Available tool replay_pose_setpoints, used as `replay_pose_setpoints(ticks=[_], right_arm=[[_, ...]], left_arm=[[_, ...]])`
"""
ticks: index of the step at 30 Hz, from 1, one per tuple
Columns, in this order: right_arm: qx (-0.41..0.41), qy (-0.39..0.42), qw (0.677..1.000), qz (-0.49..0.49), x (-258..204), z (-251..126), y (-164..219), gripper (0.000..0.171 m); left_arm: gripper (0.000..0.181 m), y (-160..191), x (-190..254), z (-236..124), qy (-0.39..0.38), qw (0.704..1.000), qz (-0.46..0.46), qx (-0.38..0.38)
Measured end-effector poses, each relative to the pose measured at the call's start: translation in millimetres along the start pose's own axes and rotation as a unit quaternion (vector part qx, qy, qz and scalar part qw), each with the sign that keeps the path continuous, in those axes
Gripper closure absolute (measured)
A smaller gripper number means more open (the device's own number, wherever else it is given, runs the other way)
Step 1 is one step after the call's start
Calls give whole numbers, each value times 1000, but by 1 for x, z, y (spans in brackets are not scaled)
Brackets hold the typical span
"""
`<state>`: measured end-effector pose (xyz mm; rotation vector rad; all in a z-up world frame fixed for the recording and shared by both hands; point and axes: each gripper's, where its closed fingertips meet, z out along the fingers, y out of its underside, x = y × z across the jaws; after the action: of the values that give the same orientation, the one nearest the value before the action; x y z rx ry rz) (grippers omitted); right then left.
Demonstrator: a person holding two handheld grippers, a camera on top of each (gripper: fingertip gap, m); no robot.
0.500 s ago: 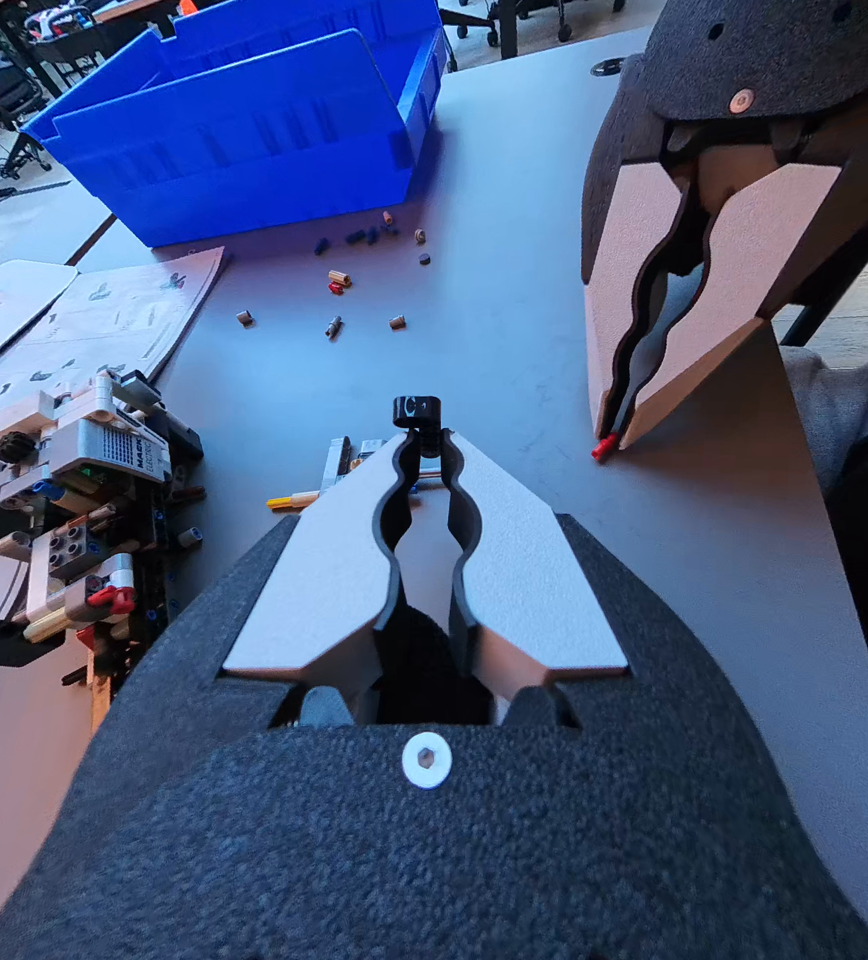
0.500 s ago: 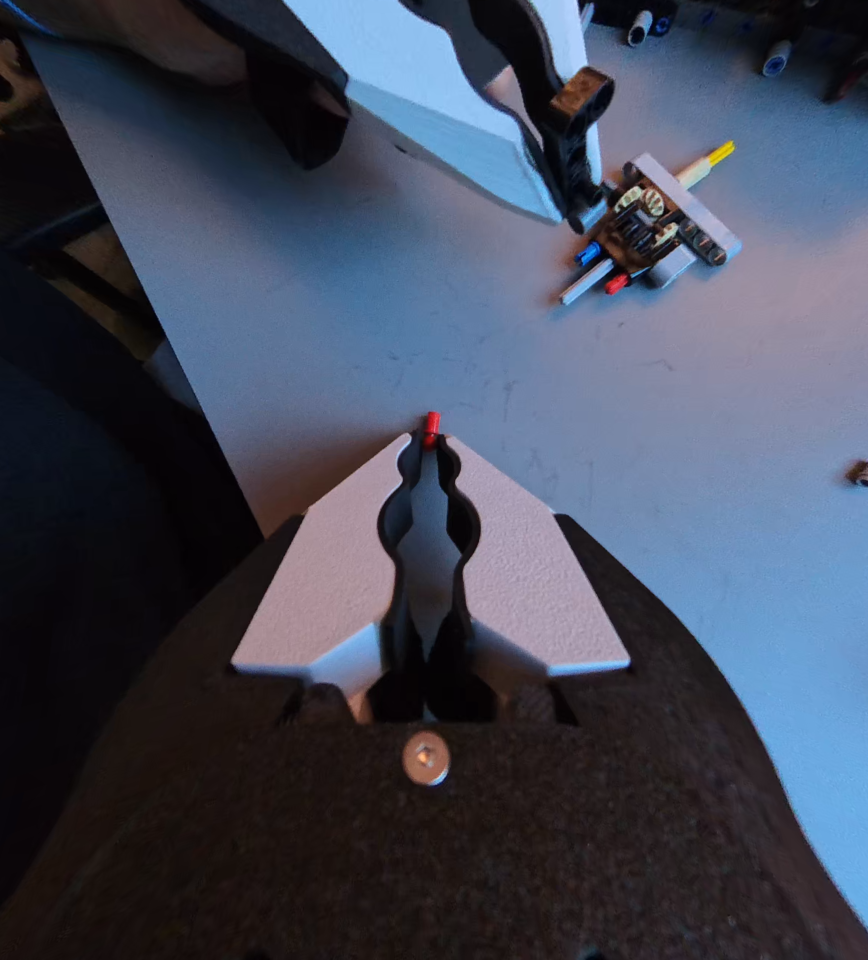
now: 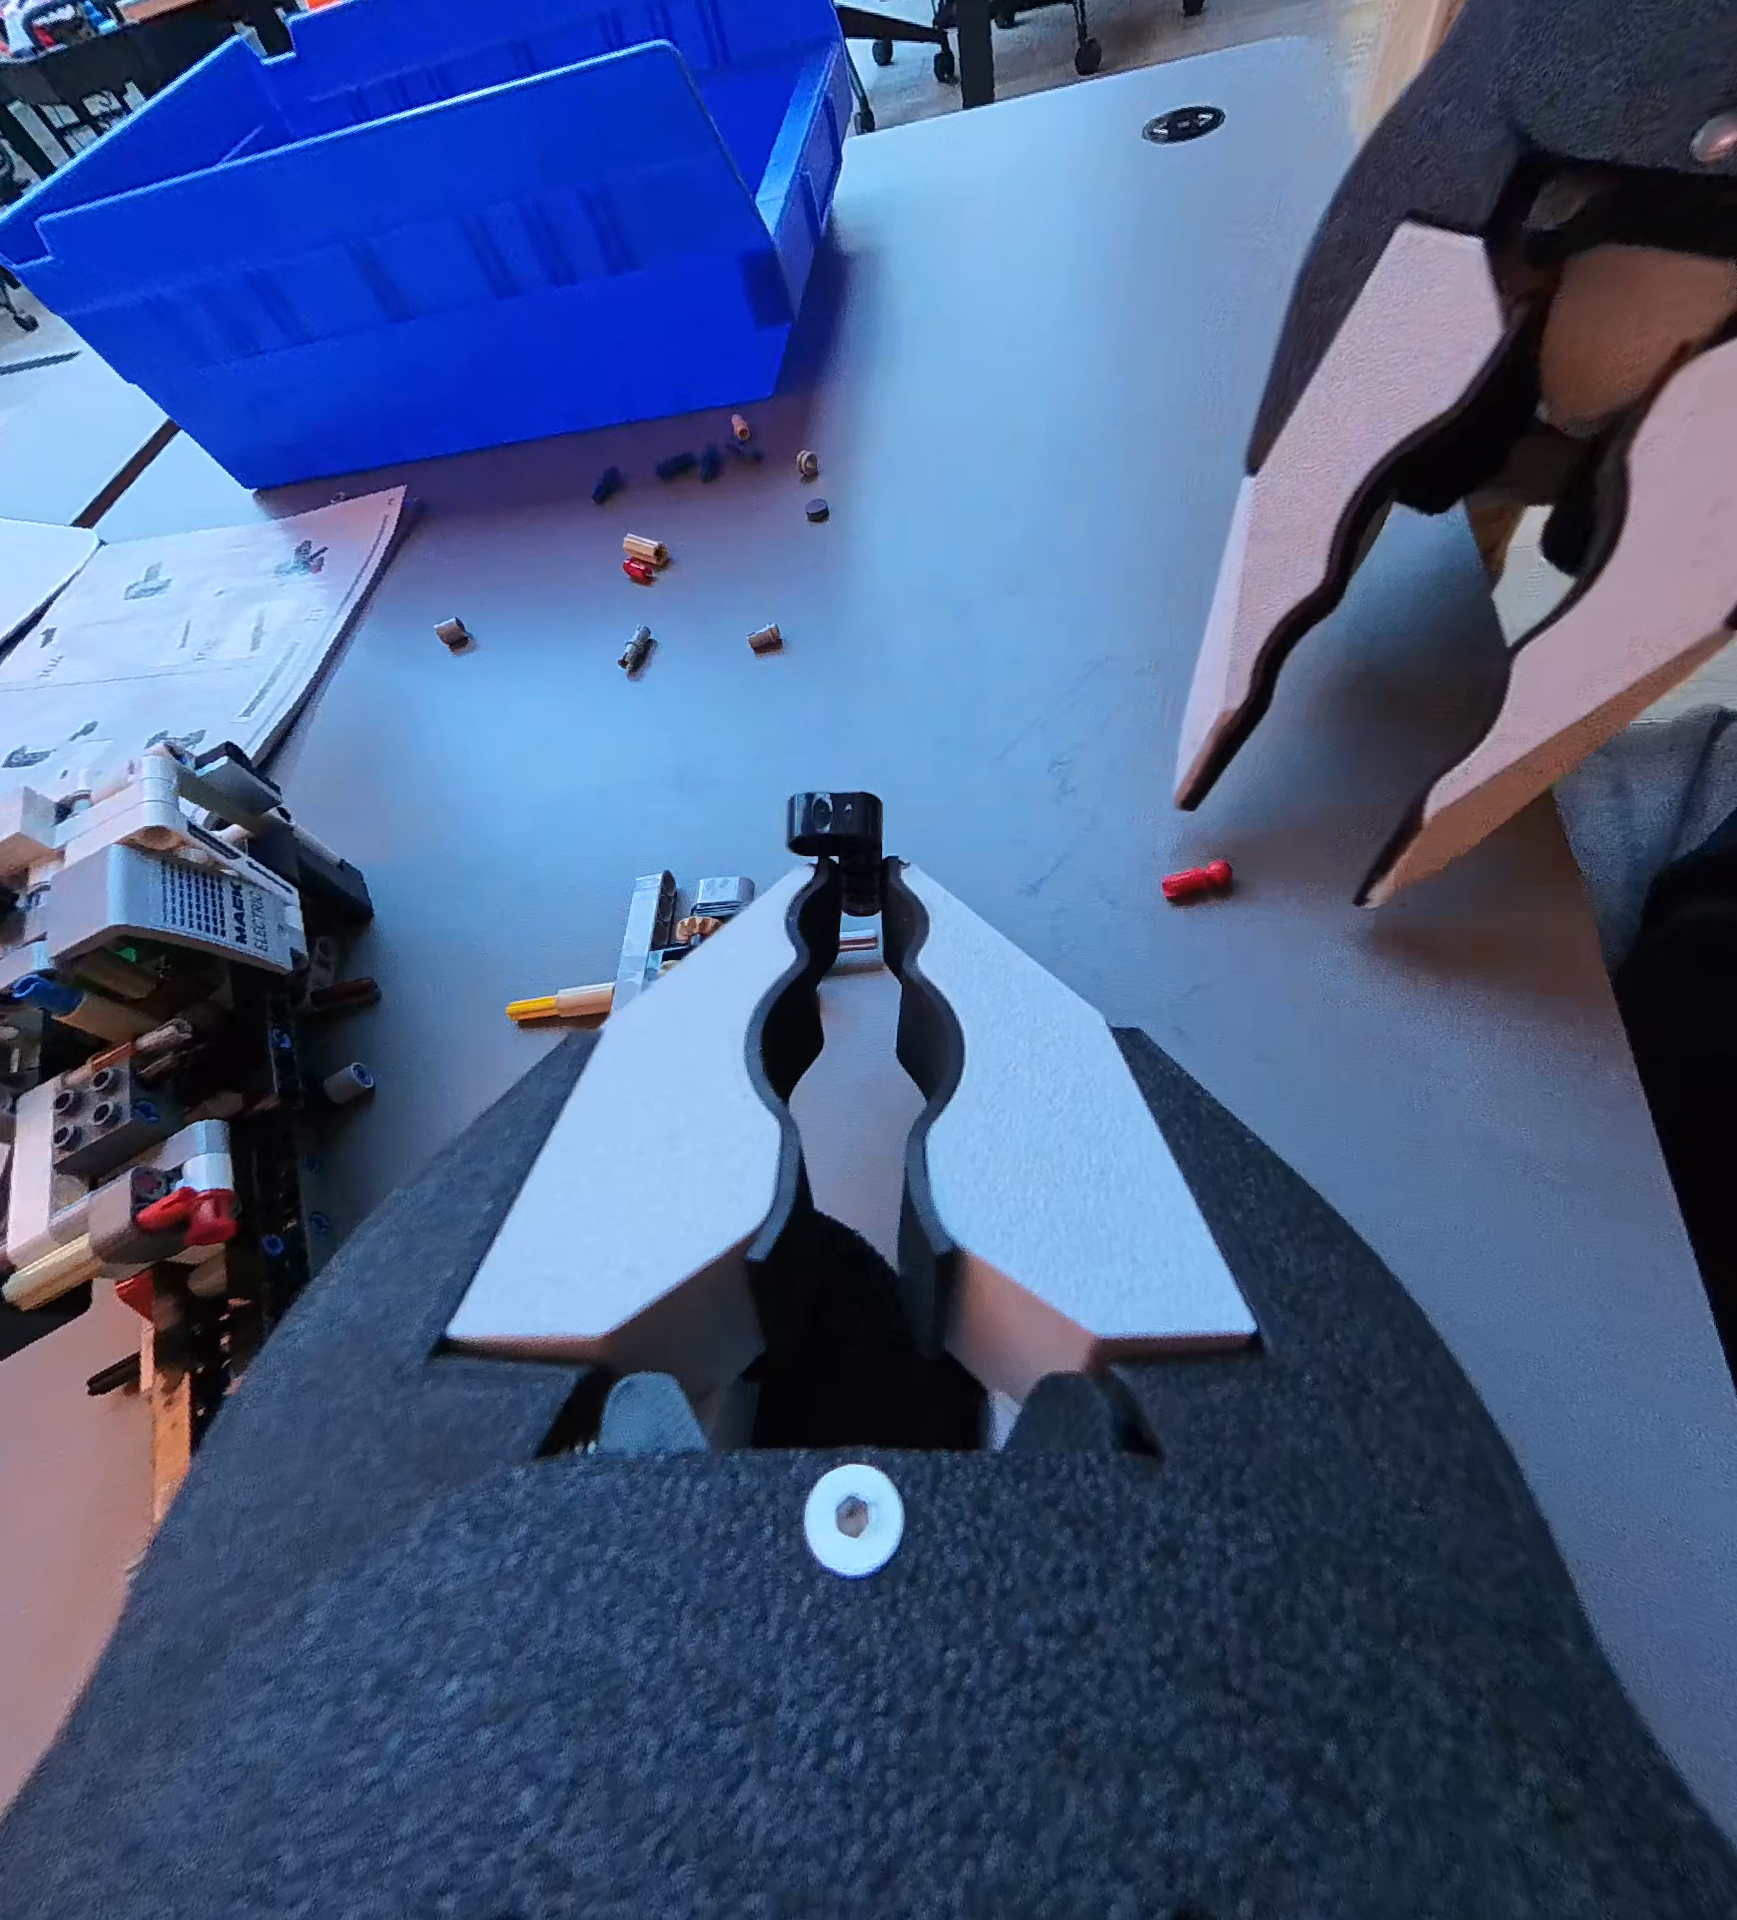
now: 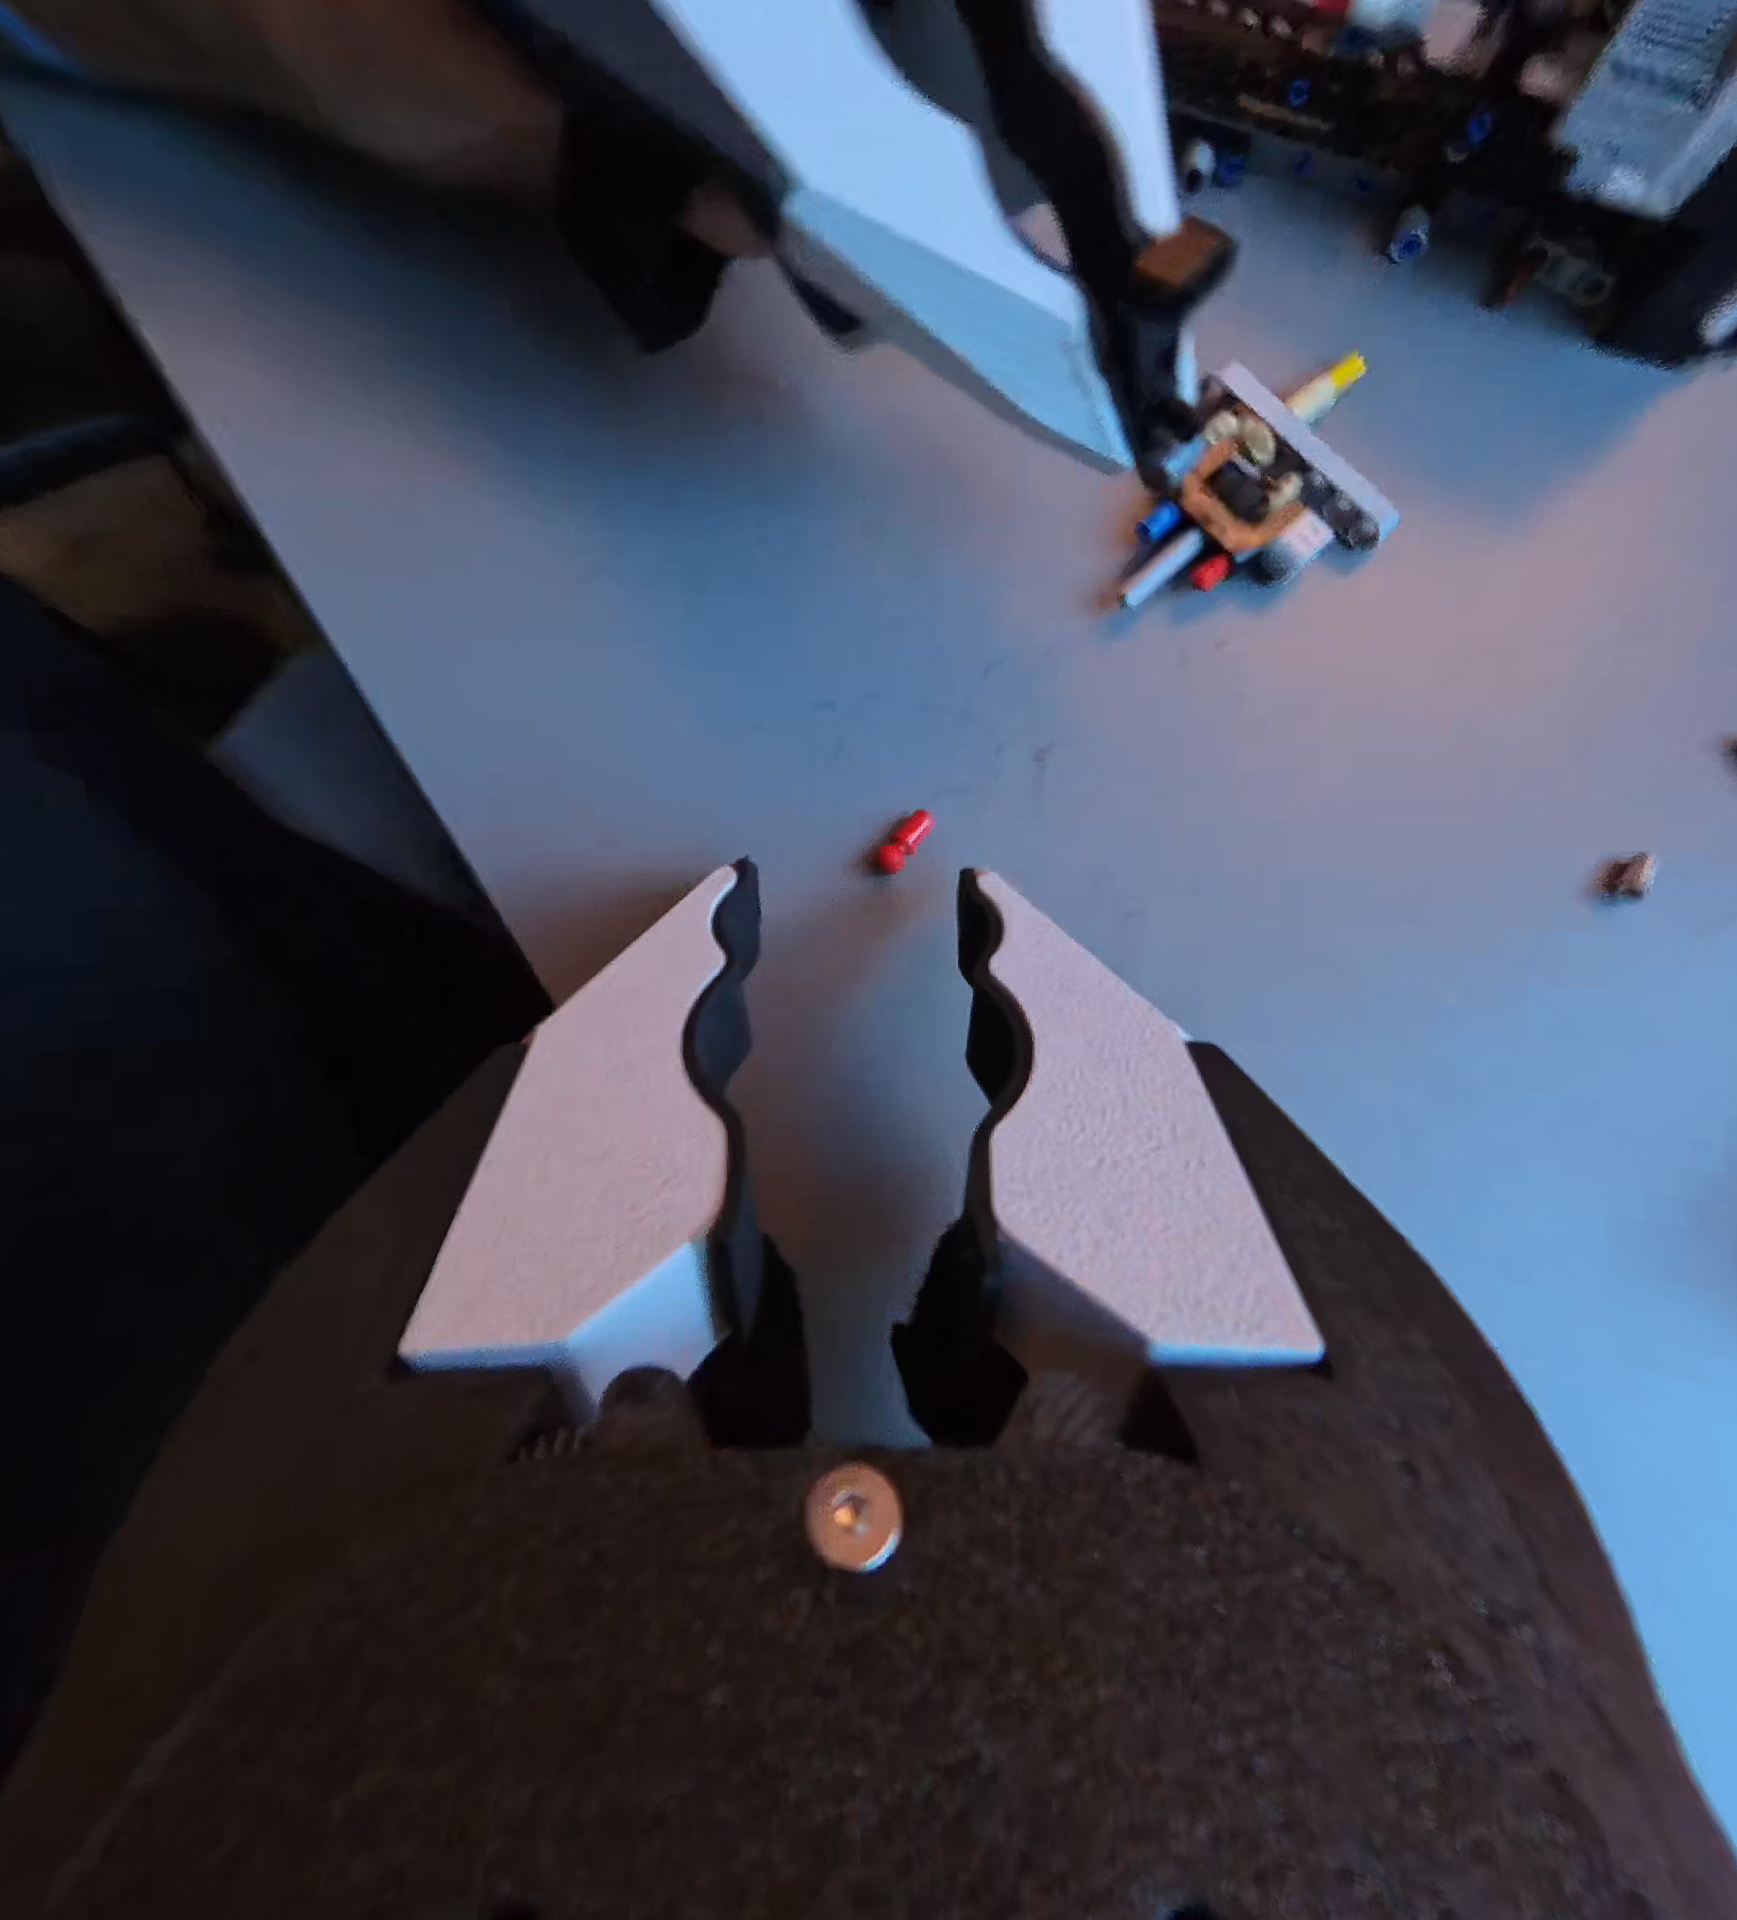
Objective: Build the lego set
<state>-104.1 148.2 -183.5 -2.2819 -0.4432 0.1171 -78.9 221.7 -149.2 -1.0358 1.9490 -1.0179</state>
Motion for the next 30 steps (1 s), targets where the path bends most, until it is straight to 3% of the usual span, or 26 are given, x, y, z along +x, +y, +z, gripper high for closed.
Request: replay_pose_setpoints(ticks=[3,6,16,25,30], right_arm=[[20,1,995,-97,4,-4,-1,141],[33,-56,991,-120,9,-2,-5,146],[19,-146,983,-111,6,10,-1,151],[21,-126,985,-118,5,14,-5,164],[19,-121,986,-110,2,13,-5,154]], left_arm=[[176,-1,2,0,9,1000,-1,3],[176,0,4,0,13,1000,4,1],[176,0,7,1,19,1000,12,0],[176,0,8,1,22,1000,13,-2],[176,1,8,2,22,1000,12,-3]])
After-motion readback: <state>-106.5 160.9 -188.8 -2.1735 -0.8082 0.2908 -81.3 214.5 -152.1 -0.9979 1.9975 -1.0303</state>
